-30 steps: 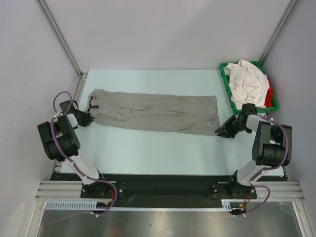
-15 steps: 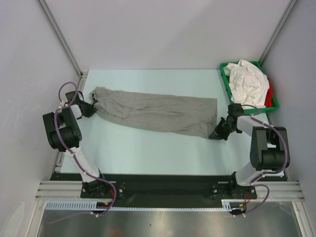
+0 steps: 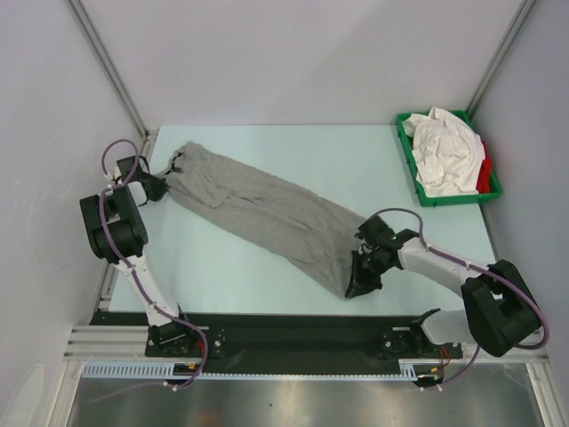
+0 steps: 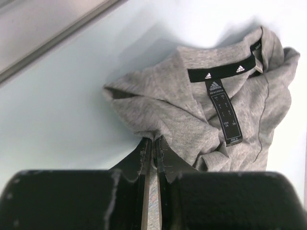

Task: Fold and stack the t-shirts
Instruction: Fold the tshirt

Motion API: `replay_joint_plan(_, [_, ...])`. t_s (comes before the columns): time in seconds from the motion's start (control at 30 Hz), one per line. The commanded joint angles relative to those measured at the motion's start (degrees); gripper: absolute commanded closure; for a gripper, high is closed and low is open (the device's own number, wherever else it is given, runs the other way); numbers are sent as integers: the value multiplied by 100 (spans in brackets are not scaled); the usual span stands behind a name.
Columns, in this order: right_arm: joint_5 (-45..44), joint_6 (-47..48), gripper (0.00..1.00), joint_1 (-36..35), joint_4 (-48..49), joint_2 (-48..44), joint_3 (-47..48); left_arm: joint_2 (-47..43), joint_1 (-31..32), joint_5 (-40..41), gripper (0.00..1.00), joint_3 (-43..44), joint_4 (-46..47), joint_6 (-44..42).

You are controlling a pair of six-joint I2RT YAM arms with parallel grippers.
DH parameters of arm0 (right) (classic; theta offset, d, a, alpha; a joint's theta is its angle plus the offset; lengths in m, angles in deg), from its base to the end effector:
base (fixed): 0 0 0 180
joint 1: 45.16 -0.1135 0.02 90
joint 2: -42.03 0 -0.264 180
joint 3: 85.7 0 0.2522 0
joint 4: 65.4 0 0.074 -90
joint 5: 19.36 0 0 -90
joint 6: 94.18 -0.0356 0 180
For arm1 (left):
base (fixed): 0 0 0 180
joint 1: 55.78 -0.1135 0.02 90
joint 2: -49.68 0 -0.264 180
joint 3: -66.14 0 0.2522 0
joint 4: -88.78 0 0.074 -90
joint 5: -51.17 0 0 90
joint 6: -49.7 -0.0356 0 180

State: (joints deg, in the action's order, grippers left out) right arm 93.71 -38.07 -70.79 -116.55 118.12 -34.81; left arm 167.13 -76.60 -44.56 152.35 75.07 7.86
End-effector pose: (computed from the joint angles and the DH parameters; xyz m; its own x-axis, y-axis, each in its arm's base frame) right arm 0.1832 0.1034 0.1586 -0.9957 0.0913 0.0164 0.0890 0.8898 0.4477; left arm 0.4076 0.1512 0.1397 -0.2262 -0.8791 -0.4195 -0.6838 0.4501 -0.5743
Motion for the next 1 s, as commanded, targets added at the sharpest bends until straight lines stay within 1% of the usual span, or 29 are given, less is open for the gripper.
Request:
replay_joint_plan(0.0, [391, 58, 100, -1063, -200, -104, -118, 190, 8, 170, 89, 436, 285, -34])
replay_joint_plan(0.1, [619, 119, 100, -1637, -24, 37, -4, 217, 8, 64, 88, 682, 136, -280])
replay_joint_plan(0.13, [742, 145, 100, -1943, 134, 80, 57, 208, 8, 64, 87, 735, 57, -420])
replay_joint_plan(0.2, [769, 277, 100, -2217, 188, 282, 329, 147, 8, 125, 86, 850, -136, -570])
replay_joint_plan(0.23, [804, 347, 99, -2401, 162, 361, 418, 129, -1, 117, 81, 894, -250, -728])
replay_joint_plan(0.27, [830, 435, 96, -2455, 135, 449, 523, 120, -10, 73, 79, 964, -356, -816])
replay_joint_plan(0.3, [857, 636, 92, -2465, 57, 467, 724, 129, -19, 64, 77, 1139, -627, -982])
replay_joint_plan(0.33, [892, 716, 88, -2465, 39, 372, 848, 86, -27, 55, 74, 1201, -708, -1080])
replay_joint_plan(0.37, [797, 795, 84, -2465, -5, 267, 997, 59, -36, 38, 66, 1245, -778, -1168])
replay_joint_plan(0.4, [682, 953, 75, -2456, -171, 109, 1399, 7, -36, 46, 61, 1324, -970, -1351])
replay_joint_plan(0.43, [568, 1059, 71, -2421, -268, 73, 1629, -116, -36, 64, 53, 1368, -1077, -1423])
replay_joint_plan(0.47, [532, 1121, 67, -2342, -391, 72, 1849, -221, -36, 90, 49, 1386, -1156, -1493])
replay_joint_plan(0.5, [480, 1139, 59, -2298, -531, 107, 2095, -309, -36, 125, 46, 1378, -1279, -1616])
replay_joint_plan(0.53, [470, 1191, 55, -2245, -559, 186, 2463, -502, -36, 186, 41, 1378, -1358, -1669])
replay_joint_plan(0.57, [470, 1209, 51, -2114, -551, 256, 2649, -591, -36, 204, 40, 1360, -1429, -1713])
replay_joint_plan(0.6, [418, 1218, 41, -2052, -507, 344, 2807, -670, -36, 196, 39, 1334, -1499, -1801])
replay_joint_plan(0.67, [312, 1236, 35, -1868, -253, 774, 3177, -924, -28, 100, 34, 1159, -1508, -1810])
replay_joint_plan(0.73, [277, 1271, 33, -1525, -15, 1300, 3589, -987, -36, -110, 34, 1079, -1534, -1749])
replay_joint_plan(0.77, [242, 1358, 33, -1446, 3, 1868, 4079, -987, -28, -199, 34, 1053, -1587, -1697])
replay_joint_plan(0.83, [49, 1533, 32, -1243, 161, 2530, 4661, -1004, -1, -383, 34, 1017, -1614, -1582])
replay_joint_plan(0.87, [-39, 1691, 32, -1191, 205, 3194, 5290, -1013, 16, -532, 34, 982, -1596, -1573])
replay_joint_plan(0.93, [-92, 1780, 33, -945, 267, 3848, 5970, -1013, 104, -630, 35, 973, -1553, -1625])
replay_joint_plan(0.97, [-57, 1815, 33, -866, 267, 4539, 6382, -1013, 139, -735, 35, 982, -1535, -1643])
